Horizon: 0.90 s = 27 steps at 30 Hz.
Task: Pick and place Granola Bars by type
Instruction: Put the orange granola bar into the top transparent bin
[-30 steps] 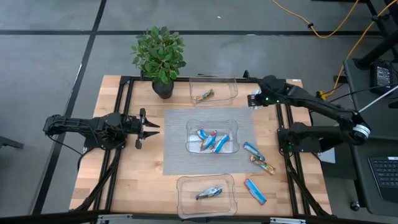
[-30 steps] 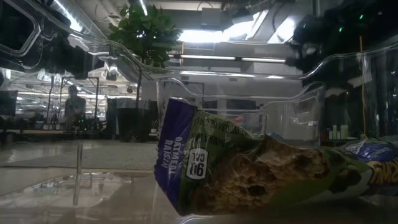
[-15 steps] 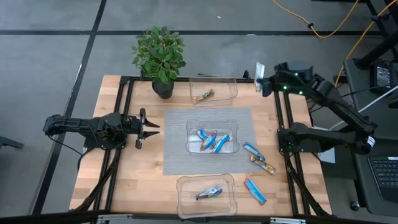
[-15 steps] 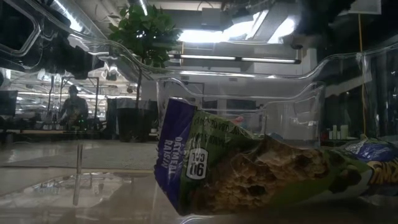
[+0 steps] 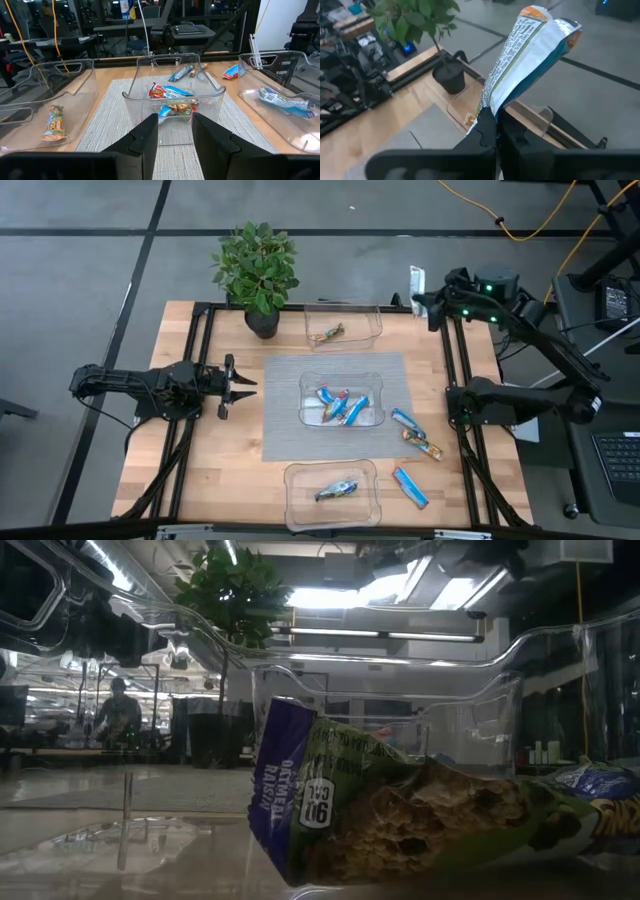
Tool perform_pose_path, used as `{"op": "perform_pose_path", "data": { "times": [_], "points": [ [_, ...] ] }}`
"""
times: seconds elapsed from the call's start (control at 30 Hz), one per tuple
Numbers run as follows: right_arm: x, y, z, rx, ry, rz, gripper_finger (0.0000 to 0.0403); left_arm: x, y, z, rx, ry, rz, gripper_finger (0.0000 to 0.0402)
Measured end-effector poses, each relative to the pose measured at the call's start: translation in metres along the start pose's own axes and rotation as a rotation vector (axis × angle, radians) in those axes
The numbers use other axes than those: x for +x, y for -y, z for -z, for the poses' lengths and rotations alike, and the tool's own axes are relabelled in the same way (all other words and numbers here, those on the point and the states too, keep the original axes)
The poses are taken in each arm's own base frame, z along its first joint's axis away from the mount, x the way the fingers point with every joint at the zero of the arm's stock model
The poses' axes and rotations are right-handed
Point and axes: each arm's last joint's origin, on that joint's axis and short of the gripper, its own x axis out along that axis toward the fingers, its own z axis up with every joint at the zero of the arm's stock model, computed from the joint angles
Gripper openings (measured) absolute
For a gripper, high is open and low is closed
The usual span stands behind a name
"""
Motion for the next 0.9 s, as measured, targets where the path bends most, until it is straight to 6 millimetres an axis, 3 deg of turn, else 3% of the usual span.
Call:
{"op": "perform_pose_path", "data": {
  "times": [0.5,0.9],
  "points": [
    [0.089,0.003,-0.014,-0.156,-0.037,-0.208,0.0004,0.000,0.000,0.000,0.000,0.000,0.000,0.0113],
    [0.135,0.002,-0.058,-0.415,-0.141,-0.219,0.0004,0.000,0.000,0.000,0.000,0.000,0.000,0.0113]
  ]
}}
